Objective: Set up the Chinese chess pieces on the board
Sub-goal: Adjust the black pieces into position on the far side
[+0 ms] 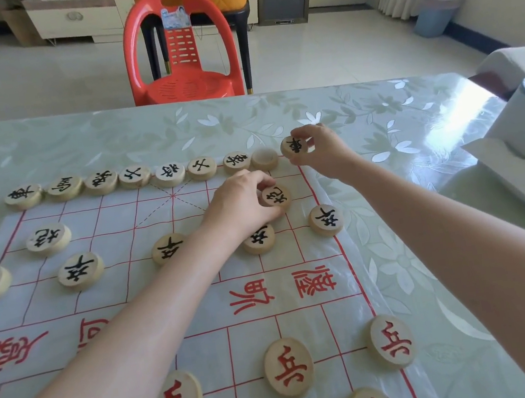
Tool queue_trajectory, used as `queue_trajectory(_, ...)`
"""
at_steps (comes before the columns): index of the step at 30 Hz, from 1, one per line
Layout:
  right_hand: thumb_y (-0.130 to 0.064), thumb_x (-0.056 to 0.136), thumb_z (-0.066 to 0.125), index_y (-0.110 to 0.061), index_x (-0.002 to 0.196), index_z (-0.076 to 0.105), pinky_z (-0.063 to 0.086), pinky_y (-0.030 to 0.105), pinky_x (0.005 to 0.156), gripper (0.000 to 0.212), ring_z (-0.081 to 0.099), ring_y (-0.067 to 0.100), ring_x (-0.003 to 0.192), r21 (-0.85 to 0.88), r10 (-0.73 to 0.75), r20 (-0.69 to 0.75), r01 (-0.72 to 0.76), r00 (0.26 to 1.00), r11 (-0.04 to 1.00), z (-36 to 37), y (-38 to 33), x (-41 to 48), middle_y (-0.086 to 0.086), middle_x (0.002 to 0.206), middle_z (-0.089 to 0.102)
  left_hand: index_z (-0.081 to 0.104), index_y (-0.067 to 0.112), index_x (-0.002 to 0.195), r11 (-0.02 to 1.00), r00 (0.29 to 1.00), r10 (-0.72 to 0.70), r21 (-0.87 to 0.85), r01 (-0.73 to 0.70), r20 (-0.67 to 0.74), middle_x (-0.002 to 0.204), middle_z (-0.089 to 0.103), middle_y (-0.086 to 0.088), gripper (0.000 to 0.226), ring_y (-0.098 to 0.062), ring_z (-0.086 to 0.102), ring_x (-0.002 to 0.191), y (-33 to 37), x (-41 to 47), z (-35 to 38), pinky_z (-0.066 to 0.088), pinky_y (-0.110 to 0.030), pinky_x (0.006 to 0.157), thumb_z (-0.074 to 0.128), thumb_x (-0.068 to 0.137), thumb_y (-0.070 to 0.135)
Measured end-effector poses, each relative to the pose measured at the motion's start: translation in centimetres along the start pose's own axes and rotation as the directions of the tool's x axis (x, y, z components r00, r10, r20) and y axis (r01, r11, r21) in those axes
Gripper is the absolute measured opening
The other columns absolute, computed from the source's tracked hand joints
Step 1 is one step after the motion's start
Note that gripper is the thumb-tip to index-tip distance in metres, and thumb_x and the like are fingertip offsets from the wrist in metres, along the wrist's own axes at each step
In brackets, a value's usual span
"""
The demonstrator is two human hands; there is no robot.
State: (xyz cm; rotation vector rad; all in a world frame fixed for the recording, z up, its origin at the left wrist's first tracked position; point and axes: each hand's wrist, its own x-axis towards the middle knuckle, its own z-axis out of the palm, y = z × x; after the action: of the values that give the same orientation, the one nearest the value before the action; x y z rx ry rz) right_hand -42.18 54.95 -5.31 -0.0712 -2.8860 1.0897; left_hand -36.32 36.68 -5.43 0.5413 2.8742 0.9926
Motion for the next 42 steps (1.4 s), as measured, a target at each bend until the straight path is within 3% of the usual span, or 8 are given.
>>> queue_trajectory(3,-0.023,0.084,0.065,-0.011,0.132,0.047,0.035,0.037,0.106,0.053,0.041,0.026,0.124,-0.023,-0.01,0.04,0.011,0.999,1.0,0.4,0.0,-0.3,0.012,0.13,0.045,0.061,0.024,0.111,1.0,1.0,-0.007,-0.003,0.007,-0.01,0.101,0.052,0.006,0.042,-0.01,0.055,0.09,0.1,-0.1,0.0,0.04,-0.021,0.079,0.073,0.072,0.034)
queue_trajectory(8,-0.007,0.085,0.06,-0.011,0.135,0.045,0.035,0.034,0.106,0.052,0.037,0.026,0.129,-0.009,0.031,0.056,-0.031,0.998,0.999,0.1,-0.1,-0.2,0.013,0.133,0.043,0.061,0.025,0.109,1.0,1.0,-0.019,-0.015,0.019,-0.018,0.102,0.054,0.006,0.042,-0.01,0.058,0.093,0.1,-0.2,0.2,0.042,-0.023,0.08,0.075,0.07,0.036)
queue_trajectory(18,-0.012,0.083,0.063,-0.008,0.134,0.045,0.033,0.039,0.108,0.054,0.039,0.028,0.127,0.026,0.036,-0.034,-0.035,0.999,0.999,0.5,0.2,0.1,0.012,0.133,0.047,0.062,0.026,0.109,0.999,1.0,-0.025,-0.025,0.025,-0.01,0.101,0.054,0.007,0.043,-0.01,0.056,0.089,0.1,-0.1,0.1,0.04,-0.022,0.078,0.076,0.069,0.035)
queue_trajectory(27,-0.019,0.079,0.069,-0.011,0.132,0.046,0.033,0.036,0.107,0.058,0.038,0.025,0.127,0.041,0.044,-0.026,-0.043,0.999,0.998,1.2,0.5,-0.2,0.009,0.131,0.049,0.059,0.021,0.101,0.997,0.996,-0.076,-0.014,0.075,-0.046,0.104,0.056,0.007,0.05,-0.013,0.056,0.092,0.6,-0.1,0.2,0.042,-0.026,0.074,0.08,0.061,0.043)
queue_trajectory(32,-0.022,0.08,0.069,-0.012,0.132,0.046,0.032,0.033,0.107,0.058,0.037,0.024,0.126,0.03,0.028,-0.043,-0.026,0.999,0.999,1.4,0.6,-0.4,0.008,0.131,0.048,0.054,0.027,0.12,0.998,0.998,-0.056,-0.003,0.057,0.034,0.109,0.052,0.008,0.068,-0.013,0.056,0.097,0.6,0.2,-0.1,0.041,-0.025,0.08,0.081,0.06,0.044)
queue_trajectory(37,-0.023,0.079,0.071,-0.014,0.132,0.047,0.033,0.035,0.108,0.06,0.038,0.022,0.127,0.121,0.046,-0.056,-0.039,0.997,0.992,1.4,0.9,-0.7,0.005,0.132,0.046,0.056,0.032,0.121,0.997,0.989,-0.067,-0.031,0.071,0.129,0.107,0.048,0.008,0.056,-0.012,0.058,0.095,0.2,0.5,-0.7,0.041,-0.022,0.08,0.076,0.069,0.03)
queue_trajectory(42,-0.021,0.081,0.069,-0.015,0.131,0.048,0.034,0.029,0.105,0.055,0.04,0.017,0.126,0.169,0.04,-0.058,-0.029,0.997,0.985,1.3,1.2,-0.9,0.004,0.132,0.048,0.06,0.03,0.114,0.994,0.993,-0.086,-0.066,0.091,0.078,0.112,0.052,0.007,0.051,-0.013,0.058,0.094,0.1,0.4,-0.3,0.041,-0.024,0.079,0.078,0.066,0.035)
